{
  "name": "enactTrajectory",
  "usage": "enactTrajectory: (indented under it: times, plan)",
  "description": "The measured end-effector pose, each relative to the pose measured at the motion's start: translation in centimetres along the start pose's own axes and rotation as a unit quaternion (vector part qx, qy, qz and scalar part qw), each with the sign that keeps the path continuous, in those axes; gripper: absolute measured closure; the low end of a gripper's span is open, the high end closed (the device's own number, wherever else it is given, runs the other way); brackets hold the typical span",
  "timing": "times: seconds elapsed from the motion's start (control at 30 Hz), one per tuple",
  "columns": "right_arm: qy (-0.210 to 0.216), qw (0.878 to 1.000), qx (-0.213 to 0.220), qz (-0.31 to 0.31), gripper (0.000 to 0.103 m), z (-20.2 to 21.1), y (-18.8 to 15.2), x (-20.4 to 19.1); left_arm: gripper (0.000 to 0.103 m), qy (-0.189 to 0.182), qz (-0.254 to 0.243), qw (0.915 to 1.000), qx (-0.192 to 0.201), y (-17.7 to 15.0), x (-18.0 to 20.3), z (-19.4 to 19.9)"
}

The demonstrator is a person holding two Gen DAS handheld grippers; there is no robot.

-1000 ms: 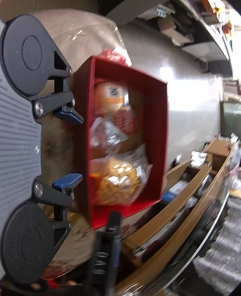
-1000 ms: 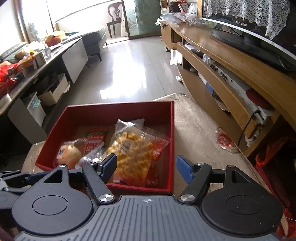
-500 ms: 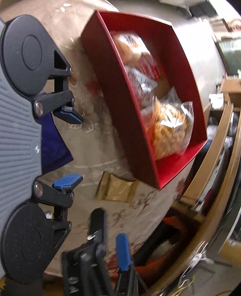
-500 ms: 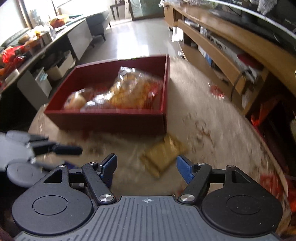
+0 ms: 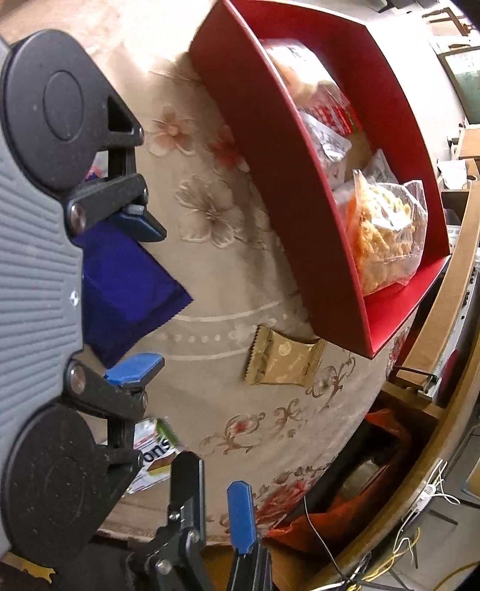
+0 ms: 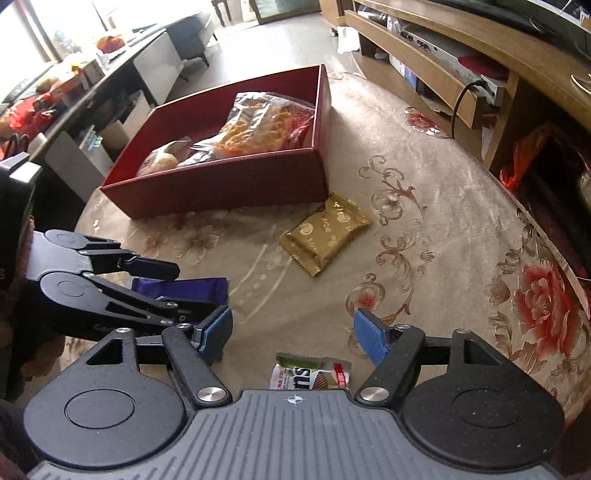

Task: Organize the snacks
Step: 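Grasp the blue packet with the left tool while the right tool grasps the Kaprons wafer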

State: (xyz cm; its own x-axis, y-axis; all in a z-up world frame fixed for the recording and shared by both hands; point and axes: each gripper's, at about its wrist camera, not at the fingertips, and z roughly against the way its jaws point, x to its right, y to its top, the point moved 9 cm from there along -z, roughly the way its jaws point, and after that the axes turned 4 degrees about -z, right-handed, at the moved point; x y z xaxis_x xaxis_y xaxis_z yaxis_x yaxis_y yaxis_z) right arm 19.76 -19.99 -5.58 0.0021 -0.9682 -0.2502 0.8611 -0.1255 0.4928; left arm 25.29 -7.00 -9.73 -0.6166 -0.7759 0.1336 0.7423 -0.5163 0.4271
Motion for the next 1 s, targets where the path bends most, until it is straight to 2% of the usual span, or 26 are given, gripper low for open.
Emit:
enactTrajectory:
  times: [0.17, 0.37, 0.47, 0.57, 0.63, 0.8, 0.9, 1.0]
  plan:
    - [0.002, 1.000, -0.002, 0.001, 0.024, 0.2, -0.3, 0.1, 0.034, 0.002, -0.025, 0.9996, -0.013, -1.8, 2.0, 0.5]
    - [0.002, 1.000, -0.005, 0.001, 0.023, 0.3, -0.8, 0.5, 0.033, 0.065, -0.120, 0.9903, -0.027, -3.9, 5.5, 0.2]
    - [0.005, 1.000, -0.005, 0.001, 0.023, 0.5, -1.0, 0.5, 0.032, 0.061, -0.129, 0.9893, -0.030, -4.4, 6.7, -0.3]
    - [0.006, 1.000, -0.005, 0.001, 0.023, 0.6, -1.2, 0.7, 0.032, 0.083, -0.137, 0.9866, -0.029, -4.5, 7.4, -1.1]
    - [0.003, 1.000, -0.007, 0.001, 0.023, 0.7, -1.3, 0.8, 0.033, 0.092, -0.136, 0.9861, -0.027, -4.4, 7.6, -1.2]
    - [-0.014, 1.000, -0.010, 0.007, 0.023, 0.5, -2.0, 1.5, 0.054, 0.084, -0.096, 0.9917, -0.020, -4.8, 7.5, -0.3]
    - [-0.016, 1.000, -0.019, 0.005, 0.023, 0.3, -2.5, 1.7, 0.056, 0.060, -0.062, 0.9961, -0.020, -5.6, 7.5, 0.6]
    - [-0.022, 0.999, -0.030, 0.015, 0.022, -0.1, -3.2, 1.6, 0.056, 0.040, -0.059, 0.9971, -0.027, -6.7, 8.5, 1.2]
